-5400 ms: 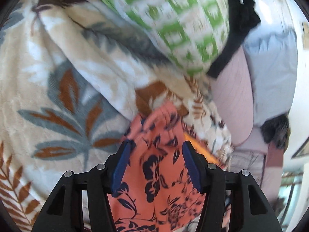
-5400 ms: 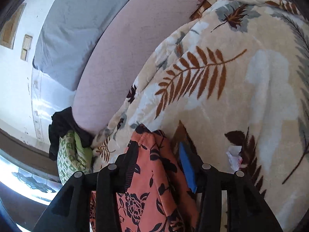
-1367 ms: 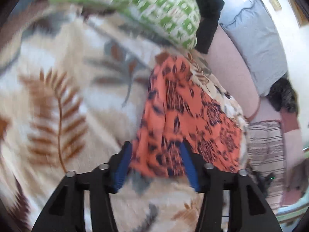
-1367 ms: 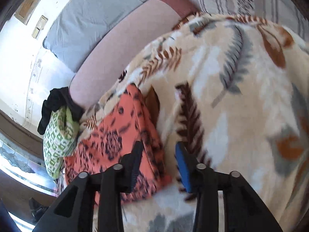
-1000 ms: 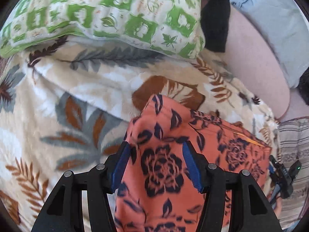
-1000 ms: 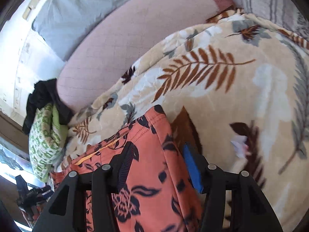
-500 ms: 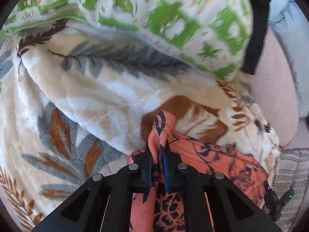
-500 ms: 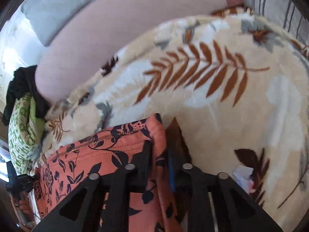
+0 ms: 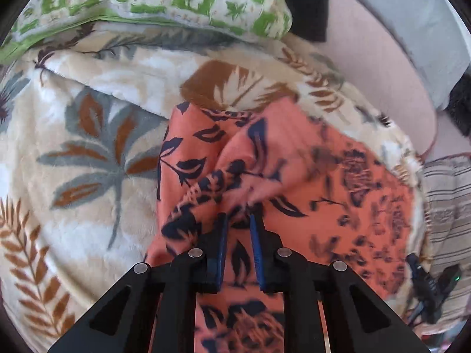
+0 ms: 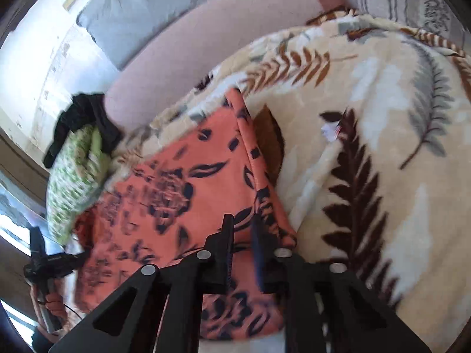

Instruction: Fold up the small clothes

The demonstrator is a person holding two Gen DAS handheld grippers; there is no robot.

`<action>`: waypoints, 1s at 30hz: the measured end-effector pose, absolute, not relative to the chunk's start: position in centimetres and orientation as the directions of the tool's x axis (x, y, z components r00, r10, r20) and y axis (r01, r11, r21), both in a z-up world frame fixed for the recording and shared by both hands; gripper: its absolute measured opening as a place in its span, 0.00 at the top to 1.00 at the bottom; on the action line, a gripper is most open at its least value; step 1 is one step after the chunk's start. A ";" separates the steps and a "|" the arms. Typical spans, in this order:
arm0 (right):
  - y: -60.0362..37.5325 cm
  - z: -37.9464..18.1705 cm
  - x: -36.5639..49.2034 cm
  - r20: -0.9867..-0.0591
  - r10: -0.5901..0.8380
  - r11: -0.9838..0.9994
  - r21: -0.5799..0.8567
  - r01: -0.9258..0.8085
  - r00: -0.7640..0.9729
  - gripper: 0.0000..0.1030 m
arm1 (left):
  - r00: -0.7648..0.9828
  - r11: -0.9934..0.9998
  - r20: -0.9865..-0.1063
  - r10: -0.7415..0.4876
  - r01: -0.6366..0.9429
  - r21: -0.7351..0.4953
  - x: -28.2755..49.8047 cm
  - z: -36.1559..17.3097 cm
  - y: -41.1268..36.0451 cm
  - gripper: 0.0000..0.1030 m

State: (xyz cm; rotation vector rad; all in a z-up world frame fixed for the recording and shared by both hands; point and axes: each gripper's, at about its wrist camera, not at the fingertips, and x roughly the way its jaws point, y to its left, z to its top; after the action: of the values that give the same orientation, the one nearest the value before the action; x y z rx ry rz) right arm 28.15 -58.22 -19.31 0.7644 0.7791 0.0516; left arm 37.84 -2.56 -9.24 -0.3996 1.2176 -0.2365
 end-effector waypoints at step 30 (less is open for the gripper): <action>-53.8 -22.5 24.3 -0.623 0.280 0.815 0.557 0.162 0.731 0.33 | 0.421 0.799 -0.824 -0.379 -0.301 -0.521 38.6 -7.8 6.3 0.74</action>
State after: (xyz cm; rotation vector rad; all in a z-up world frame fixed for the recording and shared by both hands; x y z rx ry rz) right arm 24.30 -53.84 -22.55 0.6304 0.7618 0.0700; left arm 38.58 6.33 -7.81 -0.6832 1.1607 -0.0545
